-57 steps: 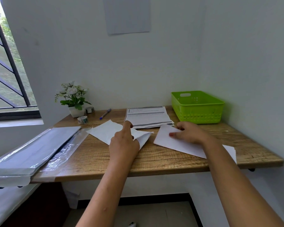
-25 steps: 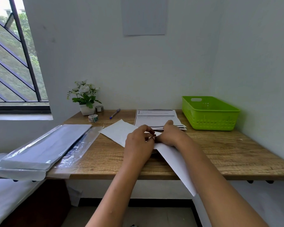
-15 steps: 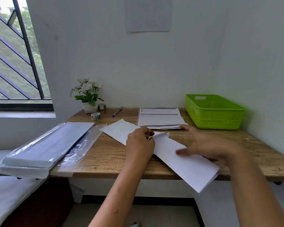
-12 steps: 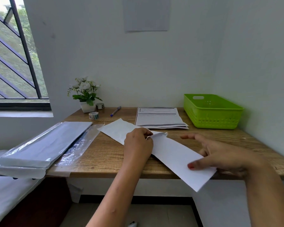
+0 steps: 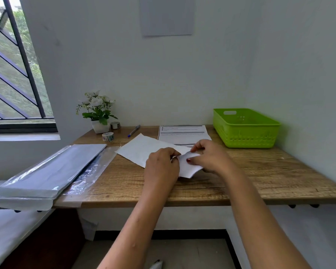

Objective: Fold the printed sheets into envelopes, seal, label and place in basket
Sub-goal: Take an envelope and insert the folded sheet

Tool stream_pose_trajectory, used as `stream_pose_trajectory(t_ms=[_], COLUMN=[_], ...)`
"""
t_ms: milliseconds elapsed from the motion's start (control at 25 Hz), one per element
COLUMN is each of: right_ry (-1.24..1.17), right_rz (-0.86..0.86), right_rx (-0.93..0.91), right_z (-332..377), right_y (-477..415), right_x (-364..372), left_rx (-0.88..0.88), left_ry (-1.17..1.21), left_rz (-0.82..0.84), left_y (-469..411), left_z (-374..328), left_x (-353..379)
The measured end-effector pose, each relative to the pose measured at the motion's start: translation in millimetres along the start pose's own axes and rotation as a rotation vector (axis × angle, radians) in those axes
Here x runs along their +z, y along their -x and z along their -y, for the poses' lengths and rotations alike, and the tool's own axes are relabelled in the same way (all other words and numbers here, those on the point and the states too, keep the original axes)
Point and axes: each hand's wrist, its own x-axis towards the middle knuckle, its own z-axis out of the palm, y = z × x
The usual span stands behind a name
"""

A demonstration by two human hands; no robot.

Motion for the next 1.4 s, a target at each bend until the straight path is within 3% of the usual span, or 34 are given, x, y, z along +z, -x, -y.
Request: stream_pose_trajectory(t_ms=[80,160,280,360,600,800,960,1080,1320,1400], right_ry=[0.023,-0.135,-0.542,-0.639,-0.38,-0.198,-0.198,-0.206,-0.281,-0.244], right_rz=[-0.173,-0.202,0.042,0.13,0.037,-0.149,-0.018,-0.015,0.154,0.14], right_rx=[-0.062,-0.046,0.111,0.162,0.102,-0.015,0.067,0.128,0.063,0.058], right_z=[3.1,-2.6,-17.8,-22.3,-2.2,16.7,7.8,1.5,4.3,5.0], right_y=[0.3,7.8,24.9,31.7,17.2,5.3,17.2,18.0,10.9,7.5], right_x=[11.7,14.4,-2.2,-11.2,-4.4,2.8,4.2,9.8,4.7,4.7], left_rx=[-0.009,-0.021,-0.03,-0.022,0.049,0.032,0.018,0.023,0.004,0.016], left_ry=[-0.014,-0.032,-0.059,-0.068,-0.121,-0.121,-0.097,-0.111,-0.079,-0.059], left_rz=[-0.03,-0.052,-0.074,-0.083,-0.117,-0.128,-0.128,-0.11,-0.122,-0.098], left_y=[1.1,2.1,2.6,2.9,7.7,7.7,7.2,8.1,7.6,7.7], left_z=[0.3,1.1,1.7,0.9,-4.5,-6.8,-4.8,-4.7,-4.1,-4.0], left_x=[-0.5,0.1,1.4,1.8,-0.9,-2.6,-2.0,-0.4,-3.8,-3.0])
